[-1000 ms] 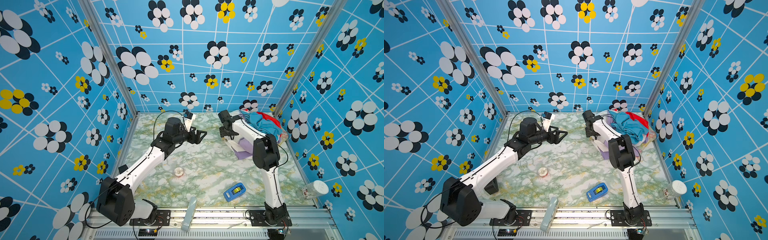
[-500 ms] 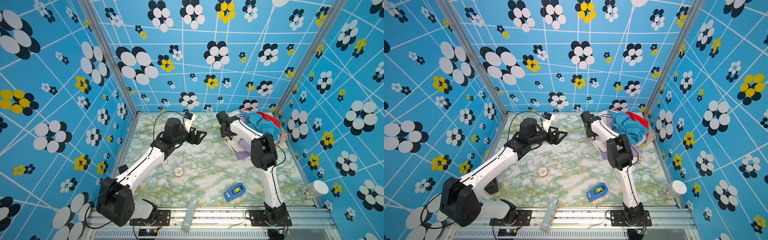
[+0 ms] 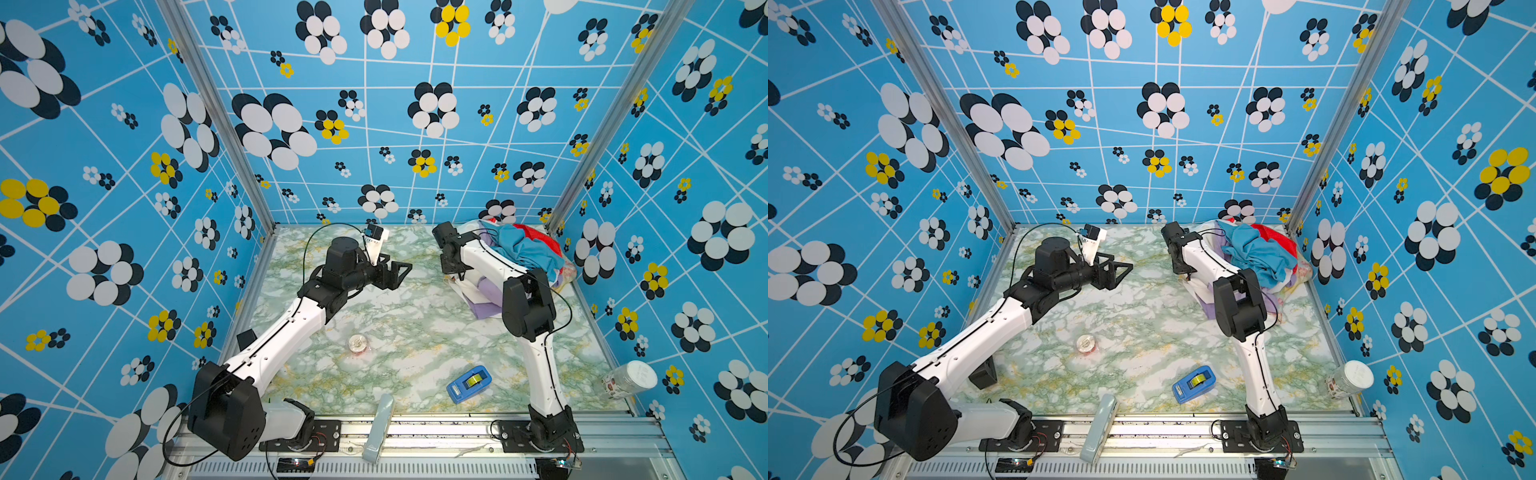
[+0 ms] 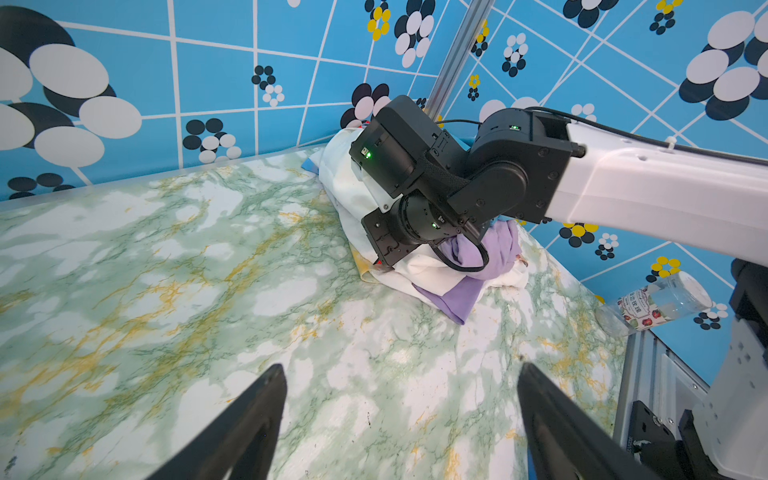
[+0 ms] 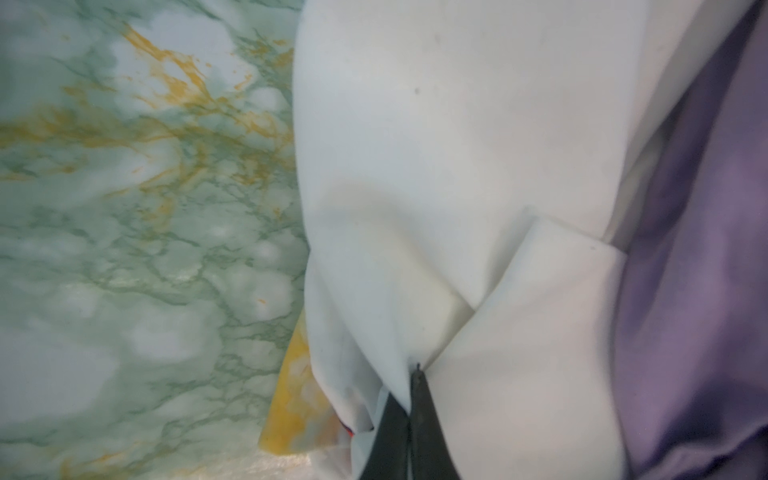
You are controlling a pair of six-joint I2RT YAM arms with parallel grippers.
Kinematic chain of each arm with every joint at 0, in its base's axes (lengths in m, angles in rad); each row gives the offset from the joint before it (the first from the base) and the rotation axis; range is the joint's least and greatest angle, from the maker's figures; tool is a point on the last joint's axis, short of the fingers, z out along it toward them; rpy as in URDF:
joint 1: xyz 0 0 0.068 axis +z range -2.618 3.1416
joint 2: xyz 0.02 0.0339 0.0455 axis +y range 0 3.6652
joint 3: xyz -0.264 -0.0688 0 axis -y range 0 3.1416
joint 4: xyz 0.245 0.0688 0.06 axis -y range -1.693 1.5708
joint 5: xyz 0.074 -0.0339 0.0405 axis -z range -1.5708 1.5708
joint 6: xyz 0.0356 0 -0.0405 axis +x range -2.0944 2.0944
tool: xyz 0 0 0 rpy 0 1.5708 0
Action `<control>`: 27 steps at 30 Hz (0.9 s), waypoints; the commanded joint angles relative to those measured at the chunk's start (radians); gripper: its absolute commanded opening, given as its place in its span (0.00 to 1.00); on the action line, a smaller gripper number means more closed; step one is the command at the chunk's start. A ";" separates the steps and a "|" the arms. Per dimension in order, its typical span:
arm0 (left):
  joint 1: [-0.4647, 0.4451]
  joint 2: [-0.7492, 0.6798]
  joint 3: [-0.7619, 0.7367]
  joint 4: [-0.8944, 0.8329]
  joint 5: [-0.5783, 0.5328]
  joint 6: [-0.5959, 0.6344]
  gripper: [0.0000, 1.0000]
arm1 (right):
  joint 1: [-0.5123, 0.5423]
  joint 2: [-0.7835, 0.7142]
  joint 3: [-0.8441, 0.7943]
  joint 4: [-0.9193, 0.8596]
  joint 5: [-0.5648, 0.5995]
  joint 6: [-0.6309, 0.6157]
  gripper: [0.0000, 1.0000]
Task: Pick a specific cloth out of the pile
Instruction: 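Lift the white shirt upward out of the pile with the right gripper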
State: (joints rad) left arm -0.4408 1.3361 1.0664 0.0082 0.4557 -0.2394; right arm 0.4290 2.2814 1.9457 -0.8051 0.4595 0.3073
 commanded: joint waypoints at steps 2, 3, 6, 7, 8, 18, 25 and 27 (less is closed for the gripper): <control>-0.003 -0.039 -0.026 0.031 -0.005 0.014 0.88 | -0.001 -0.159 -0.055 0.026 0.010 0.005 0.00; -0.003 -0.041 -0.029 0.033 -0.005 0.014 0.88 | 0.000 -0.186 -0.070 0.042 0.010 0.002 0.00; -0.003 -0.044 -0.035 0.044 -0.005 0.010 0.88 | 0.002 -0.260 -0.106 0.077 0.009 -0.005 0.00; -0.003 -0.044 -0.037 0.047 -0.003 0.007 0.88 | 0.001 -0.279 -0.113 0.087 0.007 -0.009 0.00; -0.003 -0.044 -0.037 0.051 -0.002 0.006 0.88 | 0.004 -0.298 -0.119 0.096 0.008 -0.015 0.00; -0.003 -0.048 -0.044 0.059 0.000 -0.002 0.88 | 0.038 -0.410 -0.117 0.145 0.021 -0.081 0.00; -0.003 -0.055 -0.052 0.065 -0.003 -0.004 0.88 | 0.065 -0.482 -0.131 0.210 0.018 -0.128 0.00; -0.003 -0.057 -0.053 0.067 -0.005 -0.005 0.88 | 0.069 -0.501 -0.129 0.224 0.015 -0.139 0.00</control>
State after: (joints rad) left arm -0.4408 1.3090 1.0275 0.0536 0.4557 -0.2432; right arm 0.4767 1.8549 1.8084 -0.6834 0.4702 0.2016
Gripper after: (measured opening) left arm 0.883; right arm 0.049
